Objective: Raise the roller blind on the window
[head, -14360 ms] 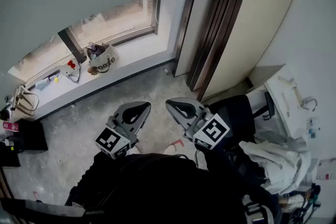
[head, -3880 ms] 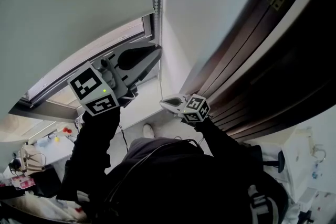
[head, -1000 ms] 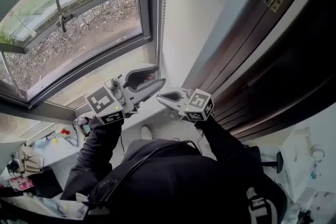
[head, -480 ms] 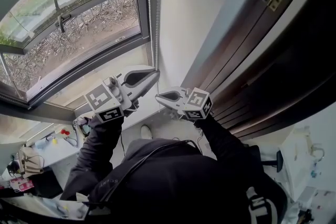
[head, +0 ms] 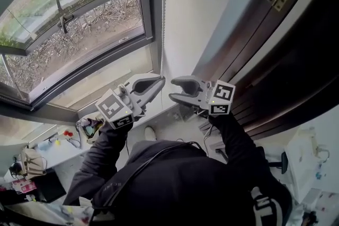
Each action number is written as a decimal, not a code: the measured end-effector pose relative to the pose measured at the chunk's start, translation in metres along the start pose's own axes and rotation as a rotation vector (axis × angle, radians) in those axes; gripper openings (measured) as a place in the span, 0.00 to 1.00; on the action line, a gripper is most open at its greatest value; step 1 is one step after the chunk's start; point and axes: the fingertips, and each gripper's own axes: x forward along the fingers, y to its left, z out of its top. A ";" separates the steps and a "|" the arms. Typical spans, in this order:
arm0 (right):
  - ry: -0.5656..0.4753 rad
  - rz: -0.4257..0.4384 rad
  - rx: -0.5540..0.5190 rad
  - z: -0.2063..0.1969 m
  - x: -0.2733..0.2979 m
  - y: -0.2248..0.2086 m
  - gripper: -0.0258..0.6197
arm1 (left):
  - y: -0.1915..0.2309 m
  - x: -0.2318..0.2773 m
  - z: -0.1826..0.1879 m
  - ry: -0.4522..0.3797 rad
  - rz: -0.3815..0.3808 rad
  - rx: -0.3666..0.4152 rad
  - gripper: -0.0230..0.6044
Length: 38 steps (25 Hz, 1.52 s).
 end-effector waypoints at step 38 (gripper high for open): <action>-0.078 0.004 -0.211 0.123 0.023 0.014 0.07 | 0.010 -0.061 -0.155 0.134 0.134 -0.049 0.15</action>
